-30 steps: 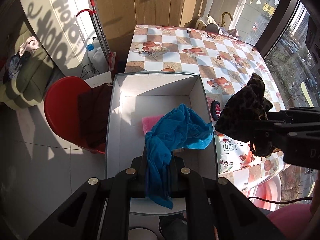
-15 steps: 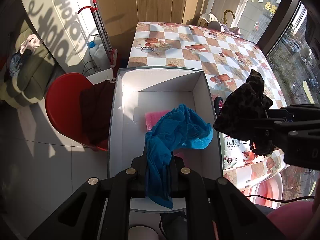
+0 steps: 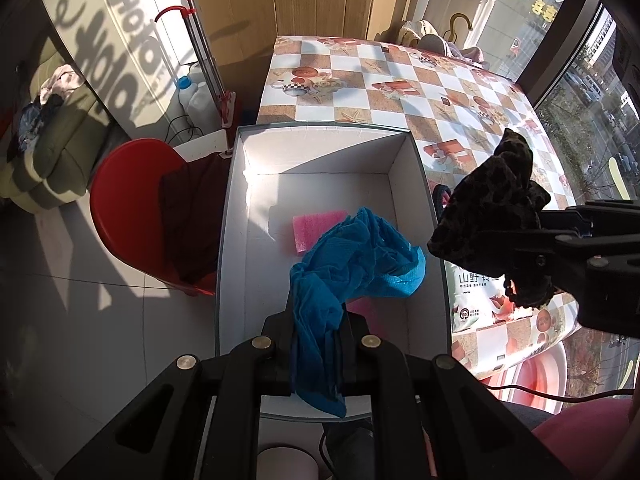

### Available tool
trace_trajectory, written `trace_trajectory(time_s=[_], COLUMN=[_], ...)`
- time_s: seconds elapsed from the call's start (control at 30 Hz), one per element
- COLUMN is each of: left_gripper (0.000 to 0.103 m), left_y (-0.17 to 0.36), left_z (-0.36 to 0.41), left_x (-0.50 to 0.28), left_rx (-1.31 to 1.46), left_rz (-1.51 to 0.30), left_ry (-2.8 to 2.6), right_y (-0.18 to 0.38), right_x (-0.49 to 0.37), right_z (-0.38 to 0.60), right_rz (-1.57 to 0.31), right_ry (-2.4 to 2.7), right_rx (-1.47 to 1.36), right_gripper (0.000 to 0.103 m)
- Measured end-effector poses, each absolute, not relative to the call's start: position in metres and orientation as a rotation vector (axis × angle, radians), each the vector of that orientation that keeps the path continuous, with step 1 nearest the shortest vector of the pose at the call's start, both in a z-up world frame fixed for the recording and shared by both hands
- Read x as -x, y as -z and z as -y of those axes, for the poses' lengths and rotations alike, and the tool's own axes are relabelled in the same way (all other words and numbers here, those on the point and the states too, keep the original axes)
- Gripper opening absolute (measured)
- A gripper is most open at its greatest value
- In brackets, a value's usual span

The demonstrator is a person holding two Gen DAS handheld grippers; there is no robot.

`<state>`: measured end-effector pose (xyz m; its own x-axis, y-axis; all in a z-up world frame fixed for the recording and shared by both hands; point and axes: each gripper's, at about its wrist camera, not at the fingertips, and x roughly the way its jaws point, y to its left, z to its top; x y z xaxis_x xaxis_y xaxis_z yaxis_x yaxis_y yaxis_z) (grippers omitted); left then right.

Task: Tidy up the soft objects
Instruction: 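Lower and open the left tool in the box while the right releases the leopard fabric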

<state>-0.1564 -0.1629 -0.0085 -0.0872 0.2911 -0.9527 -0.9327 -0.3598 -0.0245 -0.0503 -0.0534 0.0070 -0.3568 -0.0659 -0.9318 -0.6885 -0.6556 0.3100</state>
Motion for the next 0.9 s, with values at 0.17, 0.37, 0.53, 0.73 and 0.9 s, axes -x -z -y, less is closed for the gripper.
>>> trace_trajectory(time_s=[0.17,0.37,0.53,0.73,0.9], left_gripper=[0.014,0.014,0.014,0.034,0.072], left_y=[0.013,0.024,0.027,0.026,0.021], left_z=[0.165,0.168,0.17,0.17,0.168], left_x=[0.159,0.159,0.161,0.159,0.153], left_rx=[1.23,1.265,1.278,1.259,1.219], left_rz=[-0.809,-0.835,-0.845,-0.85,-0.86], left_ry=[-1.628,-1.617,-1.615,-1.609,-1.623], right_y=[-0.005,0.0,0.001,0.002,0.001], right_x=[0.05,0.055,0.058,0.06,0.059], right_z=[0.053,0.056,0.058,0.059,0.06], right_rz=[-1.006,-1.005,-0.996,-0.993,-0.995], right_ry=[-2.058,-2.058,-2.065,-2.069,-2.069], right_rx=[1.468,1.498,1.511,1.516,1.519], right_gripper=[0.038,0.038,0.038,0.045,0.045])
